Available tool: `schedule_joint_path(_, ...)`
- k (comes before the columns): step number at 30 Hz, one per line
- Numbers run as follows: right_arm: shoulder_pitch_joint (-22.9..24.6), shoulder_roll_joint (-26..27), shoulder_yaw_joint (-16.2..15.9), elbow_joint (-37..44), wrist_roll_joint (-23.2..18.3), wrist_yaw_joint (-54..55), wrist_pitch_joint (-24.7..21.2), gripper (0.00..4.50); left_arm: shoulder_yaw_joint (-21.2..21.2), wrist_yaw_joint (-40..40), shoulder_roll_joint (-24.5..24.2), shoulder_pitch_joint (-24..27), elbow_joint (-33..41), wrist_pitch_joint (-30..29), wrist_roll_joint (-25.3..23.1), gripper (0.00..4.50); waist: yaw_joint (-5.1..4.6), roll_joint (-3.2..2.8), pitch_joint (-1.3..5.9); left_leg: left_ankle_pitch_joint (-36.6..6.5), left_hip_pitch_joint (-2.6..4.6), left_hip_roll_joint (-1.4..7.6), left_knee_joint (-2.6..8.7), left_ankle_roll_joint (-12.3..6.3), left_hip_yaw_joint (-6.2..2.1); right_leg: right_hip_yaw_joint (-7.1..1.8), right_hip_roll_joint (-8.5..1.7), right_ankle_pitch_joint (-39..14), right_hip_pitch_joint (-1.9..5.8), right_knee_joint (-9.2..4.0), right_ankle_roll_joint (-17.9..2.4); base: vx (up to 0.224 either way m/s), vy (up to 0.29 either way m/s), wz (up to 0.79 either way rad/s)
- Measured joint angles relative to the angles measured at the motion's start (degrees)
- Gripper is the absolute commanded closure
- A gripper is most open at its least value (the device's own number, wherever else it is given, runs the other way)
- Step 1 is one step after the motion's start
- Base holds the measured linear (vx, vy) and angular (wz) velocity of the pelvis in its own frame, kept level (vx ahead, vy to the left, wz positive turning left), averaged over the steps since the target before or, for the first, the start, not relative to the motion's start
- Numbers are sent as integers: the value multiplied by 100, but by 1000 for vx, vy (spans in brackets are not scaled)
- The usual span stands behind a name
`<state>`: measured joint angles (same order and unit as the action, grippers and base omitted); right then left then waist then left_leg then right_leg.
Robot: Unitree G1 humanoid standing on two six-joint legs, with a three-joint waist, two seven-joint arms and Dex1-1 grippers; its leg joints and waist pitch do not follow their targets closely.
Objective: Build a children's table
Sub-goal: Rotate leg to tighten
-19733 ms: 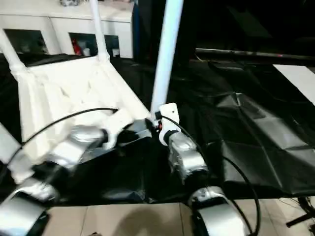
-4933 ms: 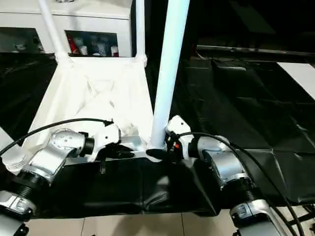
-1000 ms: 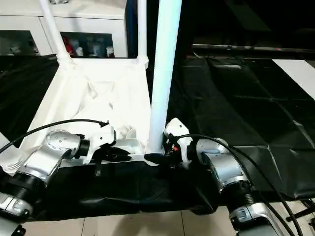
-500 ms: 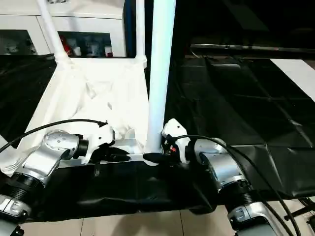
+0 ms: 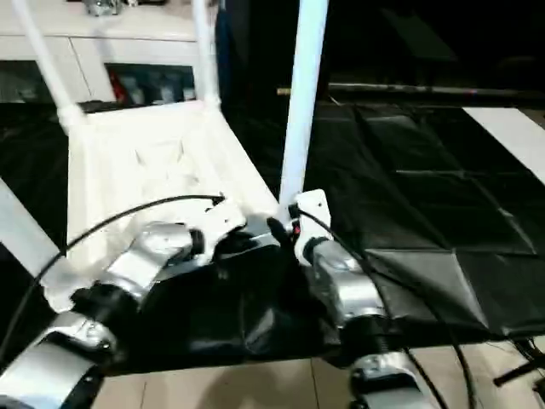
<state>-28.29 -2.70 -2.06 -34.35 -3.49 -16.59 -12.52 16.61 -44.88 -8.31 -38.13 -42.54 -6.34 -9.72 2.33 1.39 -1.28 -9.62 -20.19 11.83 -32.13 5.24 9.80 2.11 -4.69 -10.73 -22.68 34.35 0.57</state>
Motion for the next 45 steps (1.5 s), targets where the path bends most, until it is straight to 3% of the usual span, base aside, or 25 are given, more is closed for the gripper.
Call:
schedule_joint_path(2, -5, 0, 0, -43, 29, 1, 55, 175, 1, 3, 4, 0, -3, 0, -4, 450, 0, 1, 8, 0, 1, 1, 2, 0, 0, 1, 0, 0, 0, 0, 0, 0, 0, 0)
schedule_joint_path(4, -19, 3, -1, -84, 40, 0, 96, 119, -4, 3, 6, -1, -9, 2, -4, 450, -2, -4, 13, 0, 1, 1, 6, 0, 0, 3, 0, 0, -1, 0, 1, 0, 0, 0)
schedule_joint_path(10, -64, -59, -18, -142, 62, -286, 174, 83, -64, -128, -74, -45, -110, 179, 9, 450, 0, -3, 13, 0, 0, 2, 13, 0, -3, 7, 0, 0, -20, -1, 2, 0, 0, 0)
schedule_joint_path(14, 28, -638, -384, 152, -62, -1536, 146, 83, -66, -759, -476, 201, 258, 362, 218, 450, -9, -11, 7, 0, -25, 5, 31, 0, -4, 17, 3, 1, -27, 2, 2, 0, 0, 0)
schedule_joint_path(18, 180, -1367, -842, 708, -130, -2986, 208, 83, -36, -1726, -942, 500, 723, 622, 453, 450, 97, -23, 0, -1, -48, 13, 41, -1, 3, 23, 16, 3, -47, 3, -11, 0, 0, 0)
schedule_joint_path(25, 256, -1855, -1023, 1171, -371, -4255, 195, 83, -49, -2485, -1347, 759, 1161, 523, 741, 450, 111, -12, -8, -10, -77, 12, 34, -13, 11, 20, 12, 5, -63, -14, -15, 0, 0, 0)
schedule_joint_path(33, 295, -1878, -1200, 1167, -337, -4387, 196, 83, -53, -2566, -1375, 825, 1272, 499, 754, 450, 110, -6, -11, -9, -76, 11, 32, -12, 12, 19, 12, 6, -63, -13, -16, 0, 0, 0)
schedule_joint_path(39, 295, -1857, -1200, 1166, -338, -4395, 193, 149, -54, -2562, -1377, 841, 1340, 423, 754, 450, 110, -2, -14, -9, -76, 11, 31, -13, 11, 20, 12, 6, -63, -12, -16, 0, 0, 0)
schedule_joint_path(45, 298, -1857, -1200, 1161, -348, -4402, 192, 178, -55, -2559, -1381, 856, 1368, 401, 754, 450, 107, 1, -16, -9, -76, 11, 28, -13, 12, 19, 12, 6, -63, -10, -17, 0, 0, 0)
